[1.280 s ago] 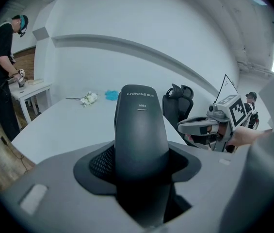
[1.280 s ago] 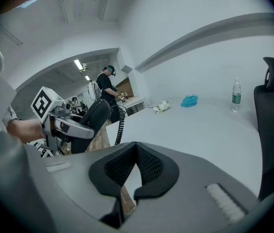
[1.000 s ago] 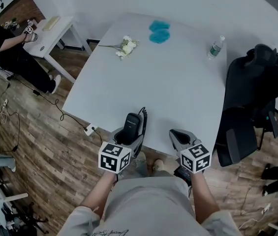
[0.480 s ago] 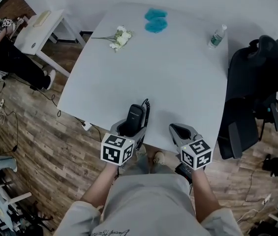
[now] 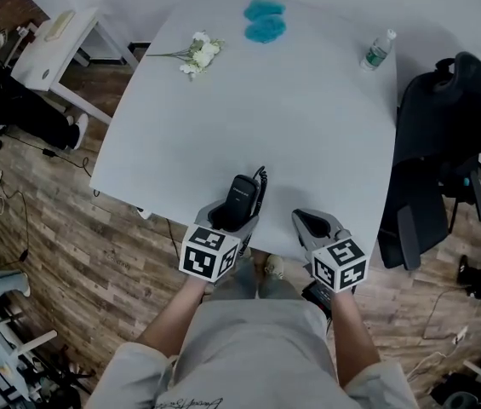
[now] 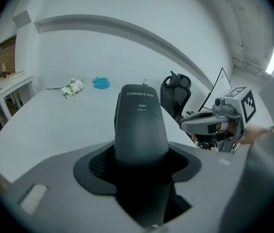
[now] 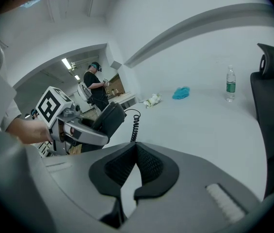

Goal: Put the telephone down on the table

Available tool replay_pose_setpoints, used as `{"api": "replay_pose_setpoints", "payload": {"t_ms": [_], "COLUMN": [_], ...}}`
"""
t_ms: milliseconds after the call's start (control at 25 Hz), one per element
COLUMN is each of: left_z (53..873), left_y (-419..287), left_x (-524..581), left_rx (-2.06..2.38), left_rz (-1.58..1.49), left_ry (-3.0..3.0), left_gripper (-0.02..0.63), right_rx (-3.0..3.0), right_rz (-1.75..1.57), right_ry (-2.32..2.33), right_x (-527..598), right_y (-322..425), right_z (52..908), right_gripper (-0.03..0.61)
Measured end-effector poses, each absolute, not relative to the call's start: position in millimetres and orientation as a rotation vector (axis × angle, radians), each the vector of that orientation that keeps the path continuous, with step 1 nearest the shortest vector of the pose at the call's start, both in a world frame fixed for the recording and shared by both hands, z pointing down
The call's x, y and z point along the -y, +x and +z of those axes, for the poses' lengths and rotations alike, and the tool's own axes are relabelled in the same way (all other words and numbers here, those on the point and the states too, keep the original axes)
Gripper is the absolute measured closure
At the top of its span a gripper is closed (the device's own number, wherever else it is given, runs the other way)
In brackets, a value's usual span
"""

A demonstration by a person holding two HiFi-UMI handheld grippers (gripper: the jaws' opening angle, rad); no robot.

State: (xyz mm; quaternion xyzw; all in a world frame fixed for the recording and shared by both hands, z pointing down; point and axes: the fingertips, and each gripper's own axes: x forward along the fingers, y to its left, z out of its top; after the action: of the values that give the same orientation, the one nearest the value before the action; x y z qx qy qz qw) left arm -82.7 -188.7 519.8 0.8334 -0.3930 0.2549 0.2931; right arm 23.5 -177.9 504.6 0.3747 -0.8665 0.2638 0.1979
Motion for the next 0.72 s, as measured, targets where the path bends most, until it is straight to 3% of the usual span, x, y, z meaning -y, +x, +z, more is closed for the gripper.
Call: {"api": "replay_pose_setpoints", "payload": {"t_ms": [720], "left_z": [566.1], "left_y": [-75.2], "left_x": [210.2], "left_rx": [1.001], "left_rz": [0.776], "left_ry": [2.183], "left_gripper": [0.318], "right_rx": [2.4], "right_rz": [0.796], "right_ry": [1.092], "right_x": [194.8], "right_y": [35.0], "right_z": [526.2], "right_gripper": [0.572]}}
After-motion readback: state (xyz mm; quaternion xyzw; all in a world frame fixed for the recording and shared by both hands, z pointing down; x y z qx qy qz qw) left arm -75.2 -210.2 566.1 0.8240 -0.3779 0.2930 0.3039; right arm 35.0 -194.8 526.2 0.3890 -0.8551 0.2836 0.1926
